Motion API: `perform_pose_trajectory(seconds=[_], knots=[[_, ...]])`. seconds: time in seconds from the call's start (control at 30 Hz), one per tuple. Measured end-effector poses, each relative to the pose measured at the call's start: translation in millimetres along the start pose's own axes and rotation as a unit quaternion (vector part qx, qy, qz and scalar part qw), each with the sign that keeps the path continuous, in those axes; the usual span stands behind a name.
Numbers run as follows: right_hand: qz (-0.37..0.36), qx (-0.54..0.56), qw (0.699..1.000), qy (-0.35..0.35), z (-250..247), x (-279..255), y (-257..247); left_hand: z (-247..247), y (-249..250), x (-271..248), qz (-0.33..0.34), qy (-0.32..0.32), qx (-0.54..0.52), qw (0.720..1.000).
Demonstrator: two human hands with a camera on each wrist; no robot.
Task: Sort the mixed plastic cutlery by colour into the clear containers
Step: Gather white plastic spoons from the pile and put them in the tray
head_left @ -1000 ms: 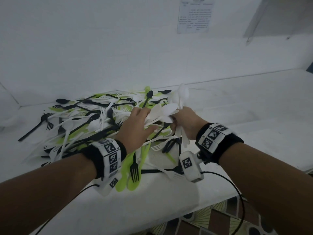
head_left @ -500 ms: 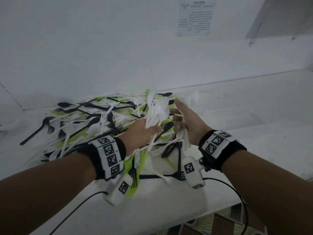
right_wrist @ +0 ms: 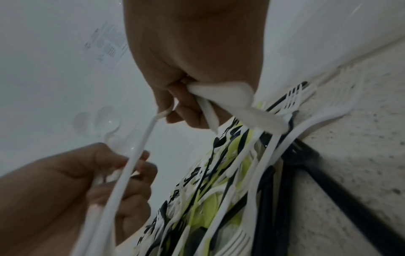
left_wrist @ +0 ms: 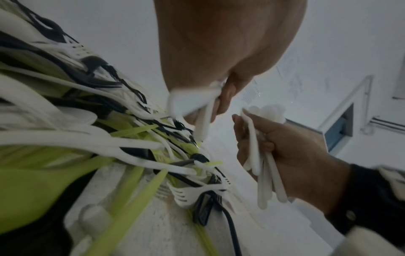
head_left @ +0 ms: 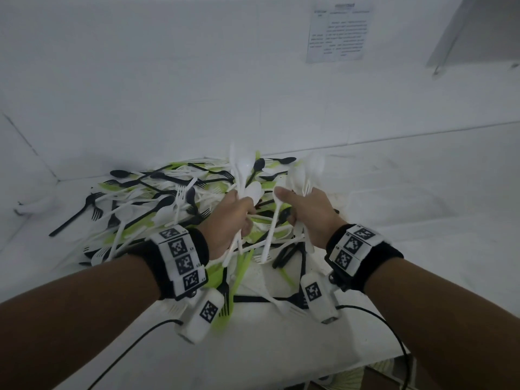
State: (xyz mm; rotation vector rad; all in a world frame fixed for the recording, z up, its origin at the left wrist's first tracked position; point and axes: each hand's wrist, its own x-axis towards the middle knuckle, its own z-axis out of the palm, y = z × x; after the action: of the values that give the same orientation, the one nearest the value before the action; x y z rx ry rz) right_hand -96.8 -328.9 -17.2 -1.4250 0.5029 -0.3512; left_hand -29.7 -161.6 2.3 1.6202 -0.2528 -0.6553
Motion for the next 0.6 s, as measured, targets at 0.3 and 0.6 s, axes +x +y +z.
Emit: perform_pose_trajectory(seconds=[0.3, 0.6], knots=[[-0.002, 0.076, 0.994, -0.080, 33.3, -4.7, 3.3, 6.1, -0.9, -3.5, 0.049, -0.033, 0.015, 0.998], [0.004, 0.065, 0.998, 0.010, 26.1, 10.4, 15.6, -2.2, -12.9, -7.3, 0.069, 0.024, 0.107, 0.992]])
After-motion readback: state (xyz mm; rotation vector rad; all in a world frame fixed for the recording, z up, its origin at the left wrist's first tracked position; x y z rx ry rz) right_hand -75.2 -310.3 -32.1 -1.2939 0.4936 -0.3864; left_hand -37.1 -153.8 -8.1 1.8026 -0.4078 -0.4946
